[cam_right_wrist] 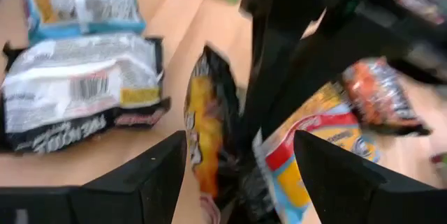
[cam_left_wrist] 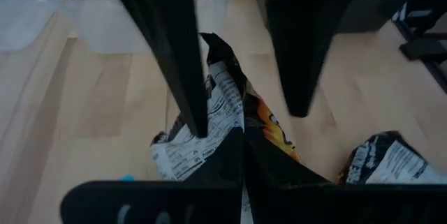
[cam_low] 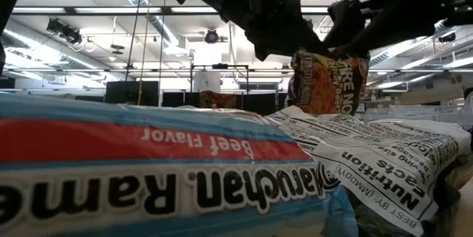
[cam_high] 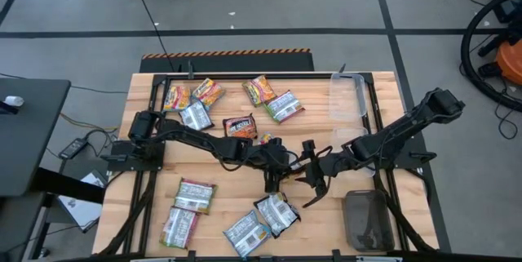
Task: Sort Maruchan noodles
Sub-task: Put the black noodle pack into the bottom transparent bin
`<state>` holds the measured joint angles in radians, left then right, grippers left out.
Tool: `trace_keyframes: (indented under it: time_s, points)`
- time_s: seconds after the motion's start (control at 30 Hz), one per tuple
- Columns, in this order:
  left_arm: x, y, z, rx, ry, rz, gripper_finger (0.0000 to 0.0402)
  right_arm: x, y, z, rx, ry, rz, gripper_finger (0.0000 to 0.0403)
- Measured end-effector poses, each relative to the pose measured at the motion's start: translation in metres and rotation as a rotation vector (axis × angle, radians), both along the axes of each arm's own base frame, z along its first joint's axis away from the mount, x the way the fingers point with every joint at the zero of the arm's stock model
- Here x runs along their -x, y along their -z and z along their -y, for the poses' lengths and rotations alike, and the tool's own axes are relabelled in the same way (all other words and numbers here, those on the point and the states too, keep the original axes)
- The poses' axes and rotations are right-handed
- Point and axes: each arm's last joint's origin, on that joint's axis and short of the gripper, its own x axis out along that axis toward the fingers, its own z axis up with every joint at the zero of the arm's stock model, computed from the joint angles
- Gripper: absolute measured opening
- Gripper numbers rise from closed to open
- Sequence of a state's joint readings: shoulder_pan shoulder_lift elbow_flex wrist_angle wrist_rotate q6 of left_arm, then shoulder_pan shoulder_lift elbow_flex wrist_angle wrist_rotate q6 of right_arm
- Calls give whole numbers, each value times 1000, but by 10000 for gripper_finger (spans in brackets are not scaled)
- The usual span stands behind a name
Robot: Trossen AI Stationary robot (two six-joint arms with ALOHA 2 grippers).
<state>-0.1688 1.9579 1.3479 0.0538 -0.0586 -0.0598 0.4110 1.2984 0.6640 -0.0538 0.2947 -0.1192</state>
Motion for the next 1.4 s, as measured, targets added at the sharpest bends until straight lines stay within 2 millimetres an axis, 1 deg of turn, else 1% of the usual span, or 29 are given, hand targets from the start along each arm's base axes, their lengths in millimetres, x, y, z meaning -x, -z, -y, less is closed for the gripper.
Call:
trace_keyframes:
  time_s: [0.13, 0.3, 0.4, 0.6, 0.7, 0.77, 0.87, 1.0, 1.1, 1.17, 1.27, 1.33, 1.4]
  points:
    - [-2, -4, 1, -13, 15, 53, 8, -3, 11, 2, -14, -14, -70, 264]
    - [-4, -6, -2, -22, 15, 76, 8, -7, 22, 0, 4, -18, -105, 240]
    - [-4, -7, -3, -22, 12, 80, 9, -8, 23, 0, 13, -11, -101, 216]
    - [-6, -10, -4, -23, 10, 116, 11, -7, 17, 1, 5, 7, -68, 155]
    - [-6, -13, -4, -15, 6, 131, 35, -6, 15, 1, -8, 13, -65, 135]
    - [-5, -17, -4, -2, -7, 143, 62, -4, 13, 2, -18, 21, -67, 134]
    - [0, -28, -5, -13, -11, 149, 112, -1, 10, 2, -31, 29, -68, 141]
    - [21, -60, -8, -33, -2, 121, 176, 7, -2, 5, -62, 61, -101, 149]
    - [47, -87, -10, -22, -12, 65, 203, 17, -21, 9, -75, 106, -140, 145]
    - [63, -104, -8, -34, -25, 60, 208, 29, -35, 14, -78, 147, -173, 140]
    - [83, -121, -2, -72, -12, 52, 207, 48, -53, 23, -92, 224, -195, 139]
    - [92, -125, 6, -83, 20, 41, 203, 63, -60, 31, -98, 292, -198, 140]
    - [95, -126, 15, -93, 55, 41, 199, 78, -64, 39, -111, 365, -222, 141]
